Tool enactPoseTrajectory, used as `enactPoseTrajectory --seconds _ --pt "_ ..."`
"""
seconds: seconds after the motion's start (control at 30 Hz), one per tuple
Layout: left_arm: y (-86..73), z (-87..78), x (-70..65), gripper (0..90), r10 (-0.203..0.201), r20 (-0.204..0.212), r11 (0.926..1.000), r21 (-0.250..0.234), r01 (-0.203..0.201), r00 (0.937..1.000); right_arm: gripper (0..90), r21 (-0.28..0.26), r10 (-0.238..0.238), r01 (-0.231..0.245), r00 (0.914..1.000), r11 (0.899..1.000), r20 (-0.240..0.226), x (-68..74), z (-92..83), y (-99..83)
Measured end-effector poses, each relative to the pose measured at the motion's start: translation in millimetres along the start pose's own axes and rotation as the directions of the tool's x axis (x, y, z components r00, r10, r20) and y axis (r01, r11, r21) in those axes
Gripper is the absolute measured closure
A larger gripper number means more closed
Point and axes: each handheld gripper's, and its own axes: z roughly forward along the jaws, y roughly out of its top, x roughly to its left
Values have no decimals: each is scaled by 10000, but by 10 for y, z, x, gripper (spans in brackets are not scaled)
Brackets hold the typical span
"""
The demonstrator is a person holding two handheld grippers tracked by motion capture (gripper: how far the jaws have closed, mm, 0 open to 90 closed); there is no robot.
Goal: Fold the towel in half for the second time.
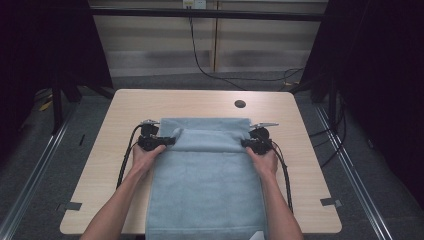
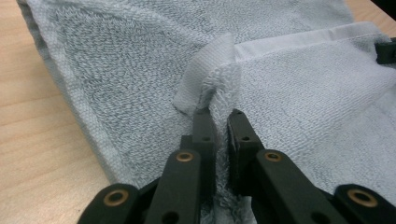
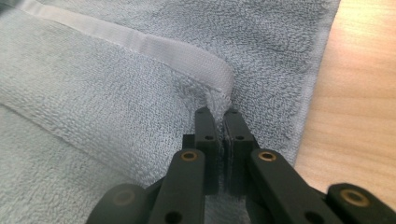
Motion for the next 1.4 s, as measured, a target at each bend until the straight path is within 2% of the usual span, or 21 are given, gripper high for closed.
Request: enactPoseTrajectory --seconds 0.17,0.23,0.3,0.4,0.43,0.47,0.5,0.6,0.67,0.7,0.77,0.8,0.87,0.9,1.0,1.07,1.17,1.2,1.27,1.3,1.4 --pt "196 -251 -28 844 36 191 9975 -707 -23 9998 872 -711 10 -53 9982 9975 -596 -44 -159 93" --pt "402 -481 -158 844 548 234 9910 -1235 -515 9982 872 -1542 -113 -24 9960 9880 -881 -18 -390 283" --pt "473 -572 -211 844 707 363 9872 -1455 -647 9968 871 -1815 -166 -14 9951 9834 -978 0 -487 356" --pt "671 -855 -368 844 1161 432 9711 -2148 -1042 9923 872 -2909 -623 259 9912 9564 -1168 81 -901 655" --pt "779 -1053 -459 844 1411 495 9585 -2568 -1239 9888 872 -3170 -701 287 9903 9480 -1201 100 -1010 719" --pt "779 -1053 -459 844 1411 495 9585 -2568 -1239 9888 872 -3433 -793 317 9889 9387 -1254 118 -1114 776" --pt "824 -1148 -503 844 1485 551 9518 -2789 -1276 9874 872 -3433 -793 317 9889 9387 -1254 118 -1114 776" --pt "927 -1406 -642 844 1815 667 9353 -3198 -1513 9811 872 -4061 -1211 605 9847 9118 -1251 199 -1498 937" --pt "971 -1560 -752 844 2219 587 9224 -3363 -1900 9733 872 -4345 -1465 795 9816 8971 -1228 247 -1673 971" --pt "975 -1635 -811 844 2293 426 9151 -3500 -2004 9724 872 -4345 -1465 795 9816 8971 -1228 247 -1673 971" --pt "954 -1750 -930 845 2510 130 9009 -3688 -2286 9679 872 -4650 -1778 947 9743 8802 -1382 330 -1897 952" --pt "901 -1830 -1004 844 2516 326 8966 -3842 -2203 9673 872 -4771 -1925 1066 9720 8723 -1347 366 -1963 916" --pt "855 -1863 -1029 844 2512 508 8952 -3919 -2120 9666 872 -4925 -2073 1137 9682 8629 -1397 397 -2024 866" --pt "804 -1884 -1051 844 2630 678 8952 -3890 -2173 9624 872 -4966 -2083 1135 9680 8605 -1398 425 -2078 811" --pt "624 -1903 -1100 844 2729 1111 9063 -3628 -2166 9556 872 -4921 -2296 1308 9623 8606 -1456 455 -2160 633" --pt "423 -1908 -1132 844 2945 1456 9151 -3279 -2348 9445 872 -4642 -2284 1219 9567 8773 -1804 463 -2175 428" --pt "245 -1911 -1122 843 2882 1645 9209 -3175 -2260 9433 872 -4406 -2388 1255 9476 8889 -2120 503 -2196 168" --pt "147 -1902 -1109 843 2809 1806 9264 -3077 -2171 9426 872 -4406 -2388 1255 9476 8889 -2120 503 -2196 168" --pt "-65 -1872 -1083 843 2583 2026 9368 -2913 -1937 9446 871 -3995 -2395 1299 9413 9075 -2380 556 -2224 -129" --pt "-264 -1807 -1058 842 2475 2064 9478 -2544 -1923 9466 871 -3816 -2434 1382 9390 9139 -2430 570 -2219 -231" --pt "-468 -1730 -1031 842 2361 2262 9582 -2160 -1877 9450 869 -3371 -2386 1477 9393 9298 -2466 591 -2209 -439"
